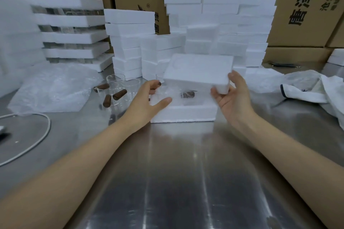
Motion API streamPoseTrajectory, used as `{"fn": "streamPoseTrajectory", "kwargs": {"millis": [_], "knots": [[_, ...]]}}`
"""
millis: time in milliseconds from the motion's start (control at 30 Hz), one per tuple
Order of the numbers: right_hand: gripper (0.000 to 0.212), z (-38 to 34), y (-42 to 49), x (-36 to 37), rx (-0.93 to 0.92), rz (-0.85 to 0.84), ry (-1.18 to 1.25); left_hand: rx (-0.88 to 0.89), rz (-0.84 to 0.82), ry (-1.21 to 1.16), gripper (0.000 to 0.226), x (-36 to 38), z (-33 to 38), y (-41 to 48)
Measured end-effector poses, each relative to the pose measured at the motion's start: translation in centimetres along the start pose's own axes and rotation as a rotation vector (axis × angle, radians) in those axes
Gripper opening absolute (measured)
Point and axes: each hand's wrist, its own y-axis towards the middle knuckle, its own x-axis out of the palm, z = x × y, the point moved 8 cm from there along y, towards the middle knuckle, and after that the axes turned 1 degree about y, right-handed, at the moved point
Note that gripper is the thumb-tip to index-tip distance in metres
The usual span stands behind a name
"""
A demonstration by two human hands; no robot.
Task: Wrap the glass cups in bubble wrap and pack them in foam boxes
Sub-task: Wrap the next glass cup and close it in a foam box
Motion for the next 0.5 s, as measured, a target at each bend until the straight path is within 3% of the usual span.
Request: {"fn": "streamPoseTrajectory", "kwargs": {"millis": [100,167,400,500], "knots": [[0.049,0.1,0.0,-0.3,0.039,0.014,0.134,0.029,0.026,-0.071,0.088,-0.3,0.9,-0.3],[0.048,0.0,-0.1,0.2,0.070,-0.005,0.130,0.070,0.037,-0.105,0.090,-0.5,1.6,-0.5],[0.022,0.4,0.3,0.1,0.072,-0.058,-0.248,0.171,0.134,-0.119,0.070,-1.3,3.1,-1.0],[0.029,0.1,0.1,1.2,-0.035,-0.218,-0.579,0.272,0.275,-0.085,0.052,-2.9,4.2,-1.2]]}}
